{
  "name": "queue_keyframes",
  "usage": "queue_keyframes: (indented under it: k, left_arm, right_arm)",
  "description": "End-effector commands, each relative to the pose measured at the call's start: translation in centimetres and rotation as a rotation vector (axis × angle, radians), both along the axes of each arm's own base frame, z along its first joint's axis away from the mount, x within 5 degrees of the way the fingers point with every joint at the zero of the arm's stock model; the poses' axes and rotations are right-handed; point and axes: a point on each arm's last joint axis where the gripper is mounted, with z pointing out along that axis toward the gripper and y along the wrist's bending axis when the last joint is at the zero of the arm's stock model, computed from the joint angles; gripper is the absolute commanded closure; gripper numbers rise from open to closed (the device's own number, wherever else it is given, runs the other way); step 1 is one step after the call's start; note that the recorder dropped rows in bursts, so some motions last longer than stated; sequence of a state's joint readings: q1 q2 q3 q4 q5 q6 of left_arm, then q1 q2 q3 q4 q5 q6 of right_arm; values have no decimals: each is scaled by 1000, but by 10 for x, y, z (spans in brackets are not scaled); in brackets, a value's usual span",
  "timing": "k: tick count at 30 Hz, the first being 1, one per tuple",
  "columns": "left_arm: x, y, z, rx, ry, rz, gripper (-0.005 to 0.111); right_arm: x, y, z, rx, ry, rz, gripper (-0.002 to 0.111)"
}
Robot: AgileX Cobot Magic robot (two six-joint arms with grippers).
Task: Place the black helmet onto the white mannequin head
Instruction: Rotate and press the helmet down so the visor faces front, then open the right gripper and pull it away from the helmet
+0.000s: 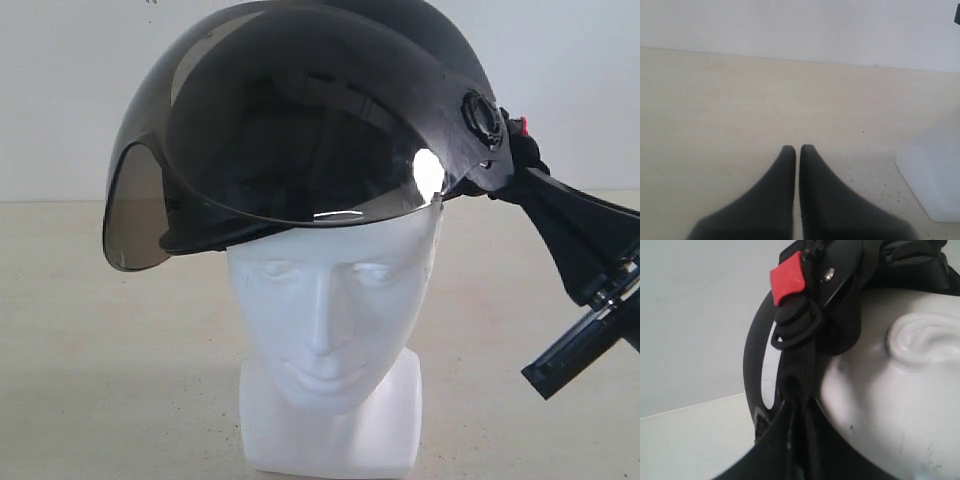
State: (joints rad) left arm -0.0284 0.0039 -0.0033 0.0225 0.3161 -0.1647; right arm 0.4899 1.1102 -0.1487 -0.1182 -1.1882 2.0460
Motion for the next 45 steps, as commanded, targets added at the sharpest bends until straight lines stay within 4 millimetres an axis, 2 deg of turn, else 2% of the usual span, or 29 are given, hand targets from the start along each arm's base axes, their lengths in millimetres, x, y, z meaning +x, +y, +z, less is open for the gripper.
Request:
queue_keyframes:
  k: [1,8,19,45]
  left_arm:
    - [0,0,-1,1,1,-4,102]
    - [0,0,-1,1,1,-4,102]
    - [0,0,-1,1,1,-4,102]
    - [0,0,-1,1,1,-4,102]
  right_arm:
    - [-2,-4,2,26,-23,-29,109]
    - [-14,-14,-13,24,27,-53,109]
    - [-21,-20,-26,15,81,-72,109]
    - [-18,-29,-28,17,89,-173,109]
